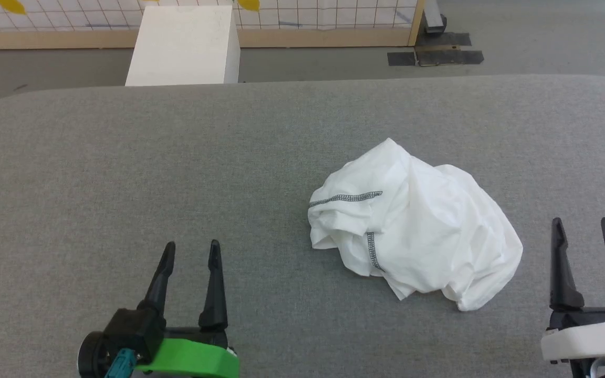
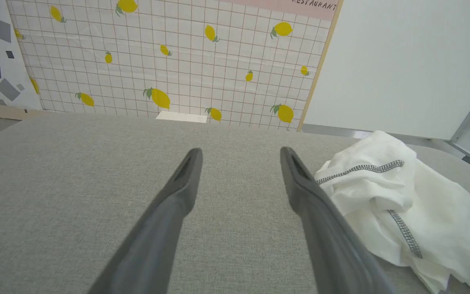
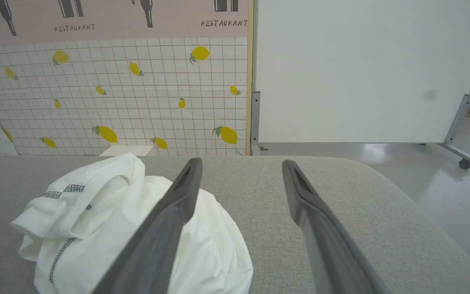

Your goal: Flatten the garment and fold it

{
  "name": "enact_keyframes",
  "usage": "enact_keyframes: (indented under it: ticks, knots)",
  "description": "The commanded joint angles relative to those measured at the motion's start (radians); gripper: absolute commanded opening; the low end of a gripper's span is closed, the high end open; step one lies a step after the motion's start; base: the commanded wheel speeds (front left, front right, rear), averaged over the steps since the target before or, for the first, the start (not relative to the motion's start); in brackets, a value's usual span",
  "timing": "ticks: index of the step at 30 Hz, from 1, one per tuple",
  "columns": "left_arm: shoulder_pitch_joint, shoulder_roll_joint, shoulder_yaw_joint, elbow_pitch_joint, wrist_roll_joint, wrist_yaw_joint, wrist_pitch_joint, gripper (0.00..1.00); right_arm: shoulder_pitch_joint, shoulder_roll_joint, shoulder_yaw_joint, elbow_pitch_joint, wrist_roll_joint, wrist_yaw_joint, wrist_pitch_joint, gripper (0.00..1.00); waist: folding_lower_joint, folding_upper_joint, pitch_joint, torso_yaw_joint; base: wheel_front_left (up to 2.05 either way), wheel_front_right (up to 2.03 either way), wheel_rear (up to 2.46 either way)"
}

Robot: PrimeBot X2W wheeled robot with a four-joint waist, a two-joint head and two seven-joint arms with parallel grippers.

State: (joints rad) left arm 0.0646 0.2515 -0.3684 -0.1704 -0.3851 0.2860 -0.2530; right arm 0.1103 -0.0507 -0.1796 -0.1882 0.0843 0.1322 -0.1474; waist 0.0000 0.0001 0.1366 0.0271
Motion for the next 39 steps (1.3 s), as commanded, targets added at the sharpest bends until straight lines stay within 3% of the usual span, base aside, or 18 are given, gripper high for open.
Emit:
enact_keyframes:
  ticks: [1, 6, 15, 19, 28, 29, 30, 36, 39]
  knots:
    - [-0.003, -0.005, 0.006, 0.0, 0.019, -0.011, -0.008, 1.0, -0.019, 0.0, 0.005, -0.004, -0.012, -0.002, 0.01, 1.0, 0.0, -0.0001, 0.006, 0.002, 0.0, 0.0, 0.0]
    - [-0.022, -0.025, 0.028, 0.005, 0.058, -0.039, -0.009, 1.0, -0.097, -0.043, 0.041, -0.007, 0.01, -0.002, 0.077, 1.0, 0.0, -0.0001, 0.038, -0.001, 0.0, 0.0, 0.0]
    - [-0.05, -0.079, 0.045, 0.025, 0.1, -0.083, -0.009, 1.0, -0.16, -0.274, 0.117, 0.145, 0.151, -0.002, 0.397, 1.0, 0.0, -0.0001, 0.125, 0.022, 0.0, 0.0, 0.0]
    - [-0.069, -0.1, 0.049, 0.034, 0.119, -0.102, -0.009, 1.0, -0.167, -0.337, 0.157, 0.197, 0.218, -0.002, 0.493, 1.0, 0.0, -0.0001, 0.162, 0.041, 0.0, 0.0, 0.0]
    - [-0.087, -0.134, 0.062, 0.06, 0.148, -0.13, -0.009, 1.0, -0.213, -0.389, 0.284, 0.303, 0.253, -0.002, 0.524, 1.0, 0.0, -0.0001, 0.193, 0.072, 0.0, 0.0, 0.0]
    - [-0.087, -0.138, 0.064, 0.065, 0.15, -0.133, -0.009, 1.0, -0.218, -0.396, 0.298, 0.312, 0.251, -0.002, 0.525, 0.33, 0.0, -0.0001, 0.188, 0.074, 0.0, 0.0, 0.0]
    - [-0.087, -0.139, 0.065, 0.067, 0.151, -0.134, -0.009, 1.0, -0.222, -0.399, 0.306, 0.315, 0.252, -0.002, 0.524, 0.0, 0.0, -0.0001, 0.184, 0.075, 0.0, 0.0, 0.0]
    - [-0.065, -0.154, 0.08, 0.091, 0.147, -0.15, -0.009, 1.0, -0.281, -0.454, 0.304, 0.261, 0.249, -0.002, 0.509, 0.0, 0.0, -0.0001, 0.114, 0.074, 0.0, 0.0, 0.0]
    - [-0.054, -0.158, 0.088, 0.098, 0.146, -0.161, -0.009, 1.0, -0.349, -0.521, 0.293, 0.207, 0.226, -0.002, 0.516, 0.0, 0.0, -0.0001, 0.088, 0.074, 0.0, 0.0, 0.0]
